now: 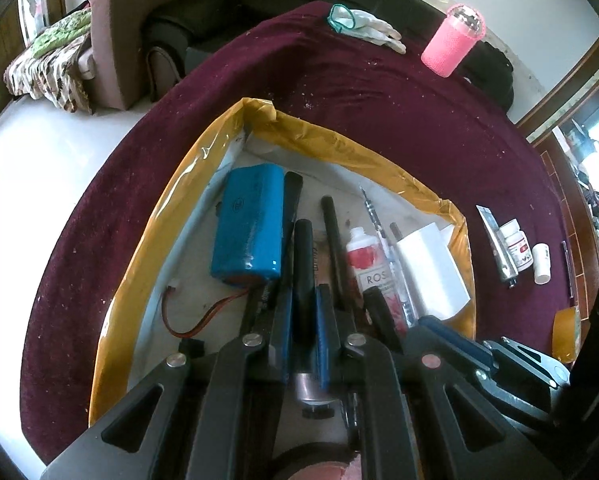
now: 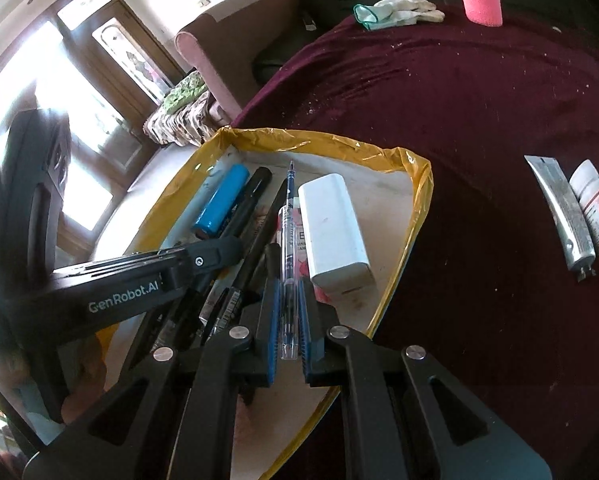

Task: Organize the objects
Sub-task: 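Lower the clear pen into the tray and open the right tool, then grasp the silver tube with left tool while right tool grasps a white pill bottle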

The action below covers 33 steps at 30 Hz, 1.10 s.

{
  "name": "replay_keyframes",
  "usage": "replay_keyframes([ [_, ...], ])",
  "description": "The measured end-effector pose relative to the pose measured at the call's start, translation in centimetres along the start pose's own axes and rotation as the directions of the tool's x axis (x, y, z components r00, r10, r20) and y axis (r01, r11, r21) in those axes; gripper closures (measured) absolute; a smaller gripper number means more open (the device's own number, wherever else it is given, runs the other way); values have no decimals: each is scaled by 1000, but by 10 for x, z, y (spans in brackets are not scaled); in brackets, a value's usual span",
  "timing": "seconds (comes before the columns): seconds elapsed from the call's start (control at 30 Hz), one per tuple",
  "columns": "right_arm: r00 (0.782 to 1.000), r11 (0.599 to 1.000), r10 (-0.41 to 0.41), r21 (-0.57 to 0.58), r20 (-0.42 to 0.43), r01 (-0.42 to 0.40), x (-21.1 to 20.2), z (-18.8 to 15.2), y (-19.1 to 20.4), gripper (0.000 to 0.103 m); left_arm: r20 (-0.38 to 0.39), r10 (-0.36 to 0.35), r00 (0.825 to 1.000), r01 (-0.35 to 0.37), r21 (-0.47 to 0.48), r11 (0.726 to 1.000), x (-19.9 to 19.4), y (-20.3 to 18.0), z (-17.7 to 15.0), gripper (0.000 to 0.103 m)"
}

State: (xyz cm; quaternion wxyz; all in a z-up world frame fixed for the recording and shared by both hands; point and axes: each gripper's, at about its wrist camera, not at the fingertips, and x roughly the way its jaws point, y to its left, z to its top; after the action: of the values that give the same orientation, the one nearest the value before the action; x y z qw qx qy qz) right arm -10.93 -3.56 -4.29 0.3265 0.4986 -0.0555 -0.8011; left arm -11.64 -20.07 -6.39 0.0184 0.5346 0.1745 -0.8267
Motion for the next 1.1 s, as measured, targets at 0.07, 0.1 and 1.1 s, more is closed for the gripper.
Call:
replay_keyframes([
  [0.07,1000,1000,2,-2,1,-2,-1,-1,0,96,5,-7,1000,7,-7,1000,-2,0,-2,94],
  [0.1,1000,1000,7,7,3,-7,-2,-1,-1,96,8,-10,1000,10,-12,1000,-3,1,-2,93],
  [1.1,989,992,-22,127,146,4,-129,-78,-73,57,114,-133,984,113,169,979,-85,-122,-99,66],
])
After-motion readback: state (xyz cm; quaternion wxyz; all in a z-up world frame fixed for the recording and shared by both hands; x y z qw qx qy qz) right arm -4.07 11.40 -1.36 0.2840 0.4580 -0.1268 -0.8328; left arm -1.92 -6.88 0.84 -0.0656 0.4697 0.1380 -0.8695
